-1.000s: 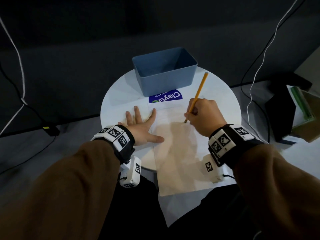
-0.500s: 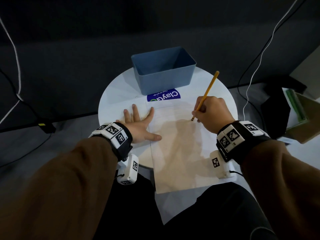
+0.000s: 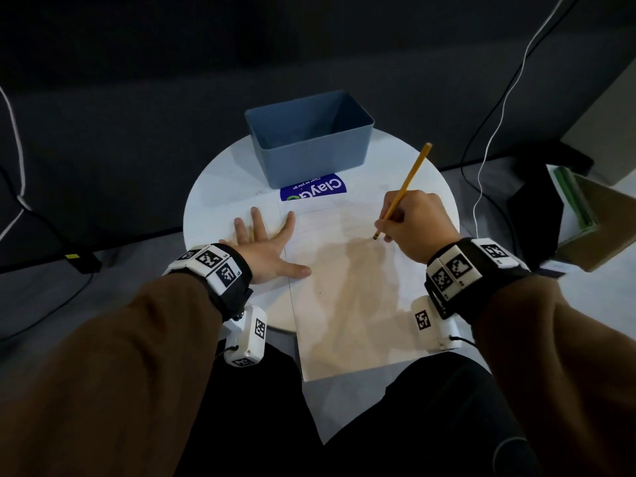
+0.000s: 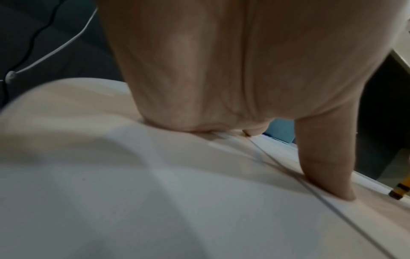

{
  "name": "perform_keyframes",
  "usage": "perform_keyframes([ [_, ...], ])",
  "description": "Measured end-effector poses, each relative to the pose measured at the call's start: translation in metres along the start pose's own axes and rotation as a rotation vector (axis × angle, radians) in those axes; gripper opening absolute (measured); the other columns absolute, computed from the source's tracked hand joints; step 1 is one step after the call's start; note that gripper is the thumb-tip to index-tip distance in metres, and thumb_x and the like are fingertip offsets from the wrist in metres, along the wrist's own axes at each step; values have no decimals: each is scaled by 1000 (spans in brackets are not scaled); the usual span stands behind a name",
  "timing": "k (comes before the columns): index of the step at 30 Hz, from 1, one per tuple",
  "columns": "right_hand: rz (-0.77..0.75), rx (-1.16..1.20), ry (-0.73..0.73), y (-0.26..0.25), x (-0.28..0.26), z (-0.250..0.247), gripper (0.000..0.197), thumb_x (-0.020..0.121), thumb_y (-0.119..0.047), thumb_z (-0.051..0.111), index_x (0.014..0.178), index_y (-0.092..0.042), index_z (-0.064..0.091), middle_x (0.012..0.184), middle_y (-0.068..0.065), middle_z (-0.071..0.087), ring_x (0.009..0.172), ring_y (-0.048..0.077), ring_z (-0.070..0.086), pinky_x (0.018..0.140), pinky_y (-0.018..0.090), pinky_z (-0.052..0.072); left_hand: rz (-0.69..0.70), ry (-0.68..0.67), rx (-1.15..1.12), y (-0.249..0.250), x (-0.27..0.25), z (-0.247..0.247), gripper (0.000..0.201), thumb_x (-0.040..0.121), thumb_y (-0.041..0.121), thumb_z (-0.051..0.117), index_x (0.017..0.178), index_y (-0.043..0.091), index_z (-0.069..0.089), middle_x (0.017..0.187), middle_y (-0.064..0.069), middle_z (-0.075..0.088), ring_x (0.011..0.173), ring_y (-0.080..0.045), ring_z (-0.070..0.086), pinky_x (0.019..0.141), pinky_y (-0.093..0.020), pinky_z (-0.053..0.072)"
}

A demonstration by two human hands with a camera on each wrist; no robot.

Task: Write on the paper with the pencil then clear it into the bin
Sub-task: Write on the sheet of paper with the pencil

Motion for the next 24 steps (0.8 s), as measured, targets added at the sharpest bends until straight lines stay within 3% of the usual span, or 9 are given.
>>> perform_keyframes([
  [1, 18, -16, 23, 5, 1, -5, 22, 93, -14, 71, 73, -18, 63, 71, 0, 69, 61, 4, 68, 57, 7, 46, -3, 0, -1, -1, 0, 0, 112, 77, 80, 57, 148, 51, -26, 154, -15, -41, 144, -44, -29, 114, -70, -2],
  [4, 50, -47, 86, 18, 2, -19, 23, 92, -13, 72, 72, -16, 62, 71, 3, 69, 67, 16, 71, 72, 29, 59, -8, -4, 6, 0, 1, 0, 112, 77, 80, 56, 147, 51, -26, 154, -15, -42, 144, -43, -30, 114, -70, -2],
  [5, 49, -45, 95, 19, 1, -21, 23, 92, -13, 72, 72, -16, 61, 71, 3, 69, 67, 16, 71, 73, 32, 60, -10, -5, 12, 0, 1, 0, 112, 77, 80, 56, 147, 51, -26, 154, -15, -42, 144, -43, -29, 114, -70, -2],
  [10, -1, 12, 69, 1, 1, -8, 21, 93, -15, 72, 74, -17, 64, 72, 0, 69, 60, 3, 69, 60, 11, 49, -10, -8, 11, 0, 0, -1, 112, 77, 81, 56, 147, 51, -26, 154, -15, -41, 144, -43, -29, 114, -69, -2],
  [15, 18, -27, 69, 9, 5, -11, 21, 92, -13, 72, 74, -16, 63, 74, 3, 69, 68, 16, 71, 74, 32, 61, -8, -2, -3, -1, -1, 0, 110, 78, 80, 56, 147, 52, -25, 154, -14, -42, 144, -42, -30, 115, -68, -3],
  [17, 48, -53, 97, 20, 6, -22, 23, 92, -13, 72, 72, -16, 62, 71, 3, 69, 67, 16, 72, 75, 35, 61, -11, -3, 4, 0, -1, -1, 110, 78, 79, 56, 147, 51, -26, 153, -14, -43, 144, -43, -30, 115, -68, -3],
  [21, 38, -41, 98, 18, 5, -22, 24, 93, -15, 72, 72, -18, 61, 69, 0, 69, 62, 8, 71, 62, 16, 50, -20, -12, 12, 1, -2, -1, 111, 79, 78, 56, 148, 50, -27, 152, -14, -44, 144, -44, -31, 114, -67, -3],
  [24, 27, -23, 77, 15, 5, -15, 22, 93, -15, 72, 73, -17, 62, 70, 1, 70, 62, 7, 70, 62, 15, 49, -14, -9, 1, 1, -3, -1, 111, 78, 79, 56, 147, 51, -26, 153, -14, -43, 144, -43, -31, 115, -68, -3],
])
Point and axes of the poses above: each hand's wrist, its own x-axis towards the middle knuckle, its own z-axis out of the palm, y = z × x, the point moved 8 cm from there along x, towards the middle knuckle
